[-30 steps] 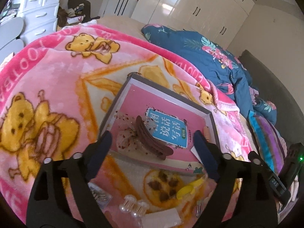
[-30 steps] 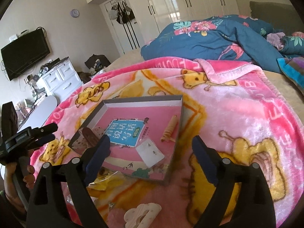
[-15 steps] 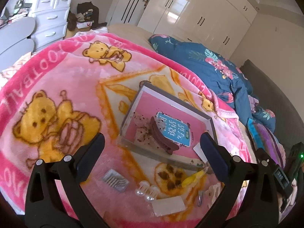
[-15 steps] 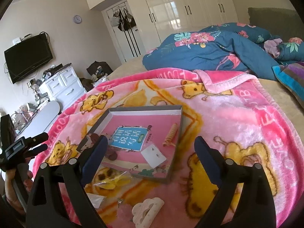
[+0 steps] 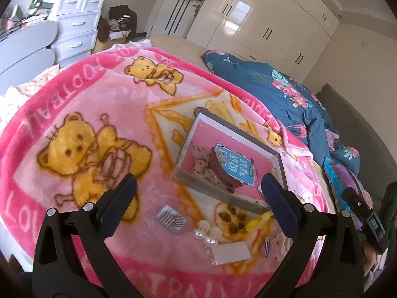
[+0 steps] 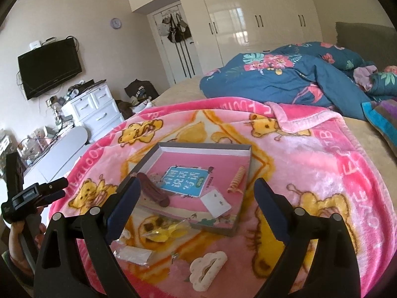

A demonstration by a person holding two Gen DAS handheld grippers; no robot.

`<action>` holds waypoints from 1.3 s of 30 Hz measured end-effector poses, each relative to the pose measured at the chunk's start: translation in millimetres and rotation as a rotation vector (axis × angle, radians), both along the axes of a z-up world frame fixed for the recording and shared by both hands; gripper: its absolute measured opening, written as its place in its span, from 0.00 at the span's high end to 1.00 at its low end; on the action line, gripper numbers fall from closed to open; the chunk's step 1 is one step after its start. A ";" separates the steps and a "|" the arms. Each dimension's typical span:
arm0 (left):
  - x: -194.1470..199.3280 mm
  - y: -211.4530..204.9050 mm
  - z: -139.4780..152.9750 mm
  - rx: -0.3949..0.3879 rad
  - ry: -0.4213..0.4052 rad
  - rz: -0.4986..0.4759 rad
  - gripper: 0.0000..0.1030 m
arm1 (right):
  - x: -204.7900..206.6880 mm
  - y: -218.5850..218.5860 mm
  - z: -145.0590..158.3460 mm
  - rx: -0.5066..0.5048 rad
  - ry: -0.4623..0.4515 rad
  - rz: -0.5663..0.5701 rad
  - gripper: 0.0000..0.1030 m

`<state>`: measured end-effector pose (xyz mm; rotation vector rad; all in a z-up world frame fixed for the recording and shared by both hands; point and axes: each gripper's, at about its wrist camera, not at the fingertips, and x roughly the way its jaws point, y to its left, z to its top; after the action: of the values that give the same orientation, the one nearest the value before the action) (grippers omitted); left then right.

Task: Organize jewelry
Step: 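Move both open tools back toward the remaining jewelry beside the box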

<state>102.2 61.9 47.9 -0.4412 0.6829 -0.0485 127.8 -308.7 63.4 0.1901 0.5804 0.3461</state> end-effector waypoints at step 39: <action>-39.5 -23.0 -54.7 0.069 0.173 -0.086 0.09 | -66.0 66.1 -61.8 -0.083 0.175 0.291 0.11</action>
<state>62.7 38.9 -6.8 -0.3523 0.8712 -0.0686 61.8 -242.6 1.6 0.0547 0.7964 0.5900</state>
